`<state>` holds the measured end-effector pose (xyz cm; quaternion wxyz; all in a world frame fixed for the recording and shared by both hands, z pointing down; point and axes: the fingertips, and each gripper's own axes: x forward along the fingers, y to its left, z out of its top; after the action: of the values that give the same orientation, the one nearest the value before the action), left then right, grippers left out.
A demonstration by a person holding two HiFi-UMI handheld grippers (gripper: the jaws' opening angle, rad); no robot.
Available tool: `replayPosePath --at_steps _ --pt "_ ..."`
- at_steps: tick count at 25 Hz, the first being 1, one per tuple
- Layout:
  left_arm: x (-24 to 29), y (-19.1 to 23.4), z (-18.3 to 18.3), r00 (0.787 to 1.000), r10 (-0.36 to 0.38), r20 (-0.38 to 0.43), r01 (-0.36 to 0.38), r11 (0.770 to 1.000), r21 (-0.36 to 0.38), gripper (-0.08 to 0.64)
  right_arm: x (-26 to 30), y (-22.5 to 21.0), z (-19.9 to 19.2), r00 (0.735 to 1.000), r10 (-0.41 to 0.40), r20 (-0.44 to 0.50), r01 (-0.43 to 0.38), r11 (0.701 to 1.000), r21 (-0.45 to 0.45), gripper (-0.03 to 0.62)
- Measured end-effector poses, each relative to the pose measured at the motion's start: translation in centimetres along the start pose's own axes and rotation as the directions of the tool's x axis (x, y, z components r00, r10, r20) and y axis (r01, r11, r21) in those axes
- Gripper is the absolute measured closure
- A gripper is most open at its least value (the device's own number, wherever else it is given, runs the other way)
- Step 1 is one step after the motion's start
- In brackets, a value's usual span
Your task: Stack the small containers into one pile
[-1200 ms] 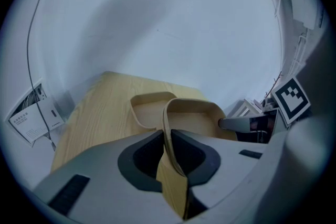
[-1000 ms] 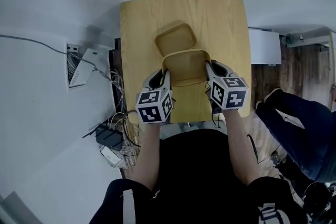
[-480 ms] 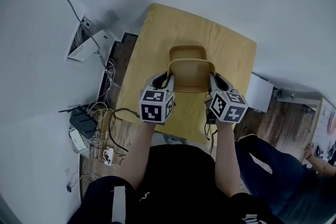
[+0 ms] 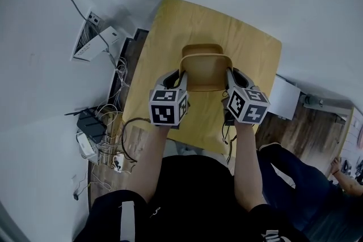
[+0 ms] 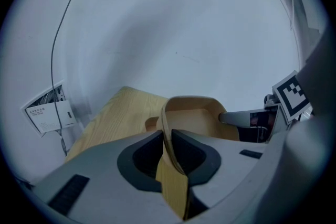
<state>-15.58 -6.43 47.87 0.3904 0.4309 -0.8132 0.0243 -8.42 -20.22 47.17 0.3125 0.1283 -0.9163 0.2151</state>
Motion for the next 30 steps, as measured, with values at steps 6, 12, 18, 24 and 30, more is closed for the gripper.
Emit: replayPosePath --at_steps 6,12,18,24,30 --pt "0.6 0.4 0.5 1.0 0.022 -0.011 -0.023 0.999 -0.029 0.496 1.2 -0.2 0.6 1.0 0.003 -0.014 -0.003 1.0 0.01 0.557" --pt "2.1 1.2 0.9 0.999 0.03 -0.027 -0.031 0.999 -0.029 0.495 3.2 -0.7 0.8 0.999 -0.006 -0.049 0.006 1.0 0.002 0.558" --pt "4.1 1.6 0.8 0.998 0.001 -0.065 -0.004 0.999 -0.049 0.489 5.2 -1.7 0.9 0.996 -0.025 -0.087 0.025 1.0 -0.004 0.558" --pt "5.7 2.4 0.9 0.995 0.003 -0.095 -0.007 0.999 -0.036 0.488 6.8 -2.3 0.6 0.989 -0.054 -0.14 0.05 0.998 -0.027 0.561" --pt "6.8 2.8 0.9 0.992 0.006 -0.125 -0.009 1.0 -0.02 0.485 8.1 -2.8 0.5 0.983 -0.065 -0.172 0.058 0.997 -0.042 0.561"
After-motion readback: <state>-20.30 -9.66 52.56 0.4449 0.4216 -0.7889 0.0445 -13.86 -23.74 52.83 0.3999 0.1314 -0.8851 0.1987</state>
